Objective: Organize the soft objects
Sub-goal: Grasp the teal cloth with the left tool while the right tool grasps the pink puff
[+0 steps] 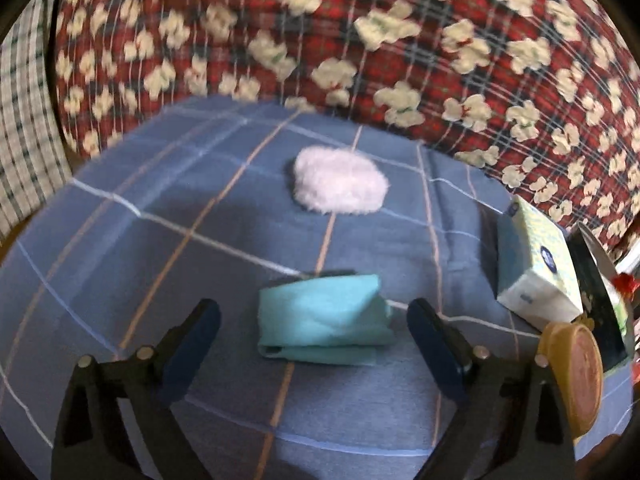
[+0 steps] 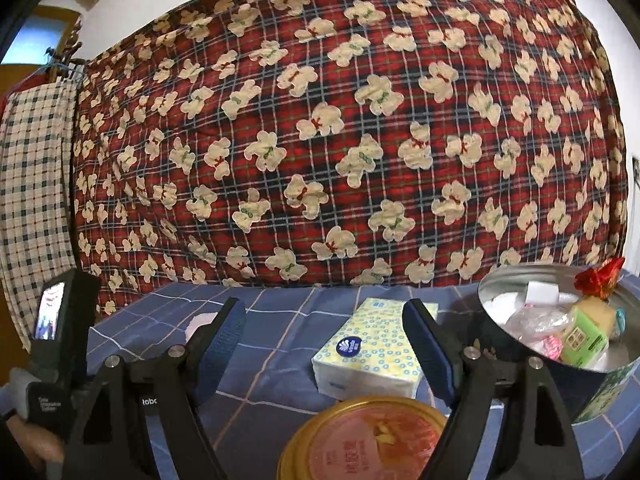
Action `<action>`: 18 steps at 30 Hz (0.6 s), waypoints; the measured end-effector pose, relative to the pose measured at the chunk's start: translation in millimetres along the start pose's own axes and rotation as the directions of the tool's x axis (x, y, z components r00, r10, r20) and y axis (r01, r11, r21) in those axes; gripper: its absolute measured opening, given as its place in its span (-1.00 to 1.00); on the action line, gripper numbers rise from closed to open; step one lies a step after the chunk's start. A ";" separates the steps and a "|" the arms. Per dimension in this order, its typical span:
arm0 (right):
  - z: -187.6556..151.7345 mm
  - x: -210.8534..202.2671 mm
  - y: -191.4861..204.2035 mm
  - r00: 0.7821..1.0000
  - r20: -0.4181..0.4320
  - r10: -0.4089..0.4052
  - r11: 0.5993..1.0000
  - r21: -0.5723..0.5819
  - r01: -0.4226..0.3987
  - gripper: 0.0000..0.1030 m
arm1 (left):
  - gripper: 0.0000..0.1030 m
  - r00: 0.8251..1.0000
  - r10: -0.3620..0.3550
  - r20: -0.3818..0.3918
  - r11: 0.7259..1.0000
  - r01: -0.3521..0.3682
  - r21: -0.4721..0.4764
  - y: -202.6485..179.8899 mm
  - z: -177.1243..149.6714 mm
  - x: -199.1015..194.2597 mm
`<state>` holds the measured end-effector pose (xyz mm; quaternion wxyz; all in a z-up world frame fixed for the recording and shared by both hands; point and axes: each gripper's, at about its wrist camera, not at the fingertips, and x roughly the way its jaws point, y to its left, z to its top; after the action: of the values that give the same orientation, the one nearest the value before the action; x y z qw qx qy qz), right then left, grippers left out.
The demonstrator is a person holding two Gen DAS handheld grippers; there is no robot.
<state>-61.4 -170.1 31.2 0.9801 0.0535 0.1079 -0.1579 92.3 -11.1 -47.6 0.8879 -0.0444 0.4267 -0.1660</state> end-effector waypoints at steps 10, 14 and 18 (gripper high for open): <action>-2.6 3.5 -6.6 0.999 -0.041 0.019 0.999 0.045 -0.017 0.61 | 0.23 0.998 0.058 -0.035 0.995 -0.055 0.086 -16.5 4.3 8.8; -2.7 4.0 -8.0 0.998 -0.052 0.019 0.999 0.051 -0.016 0.61 | -0.25 0.999 0.045 -0.030 0.995 -0.042 0.096 -13.3 4.7 6.1; -2.6 3.6 -7.7 0.998 -0.054 0.018 0.999 0.047 -0.015 0.61 | -0.58 0.999 0.013 -0.032 0.995 -0.009 0.101 -10.8 4.5 4.3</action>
<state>-61.0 -178.1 27.3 0.9765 0.0817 0.1306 -0.1508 95.5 -22.9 -45.6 0.8828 0.0056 0.4326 -0.1833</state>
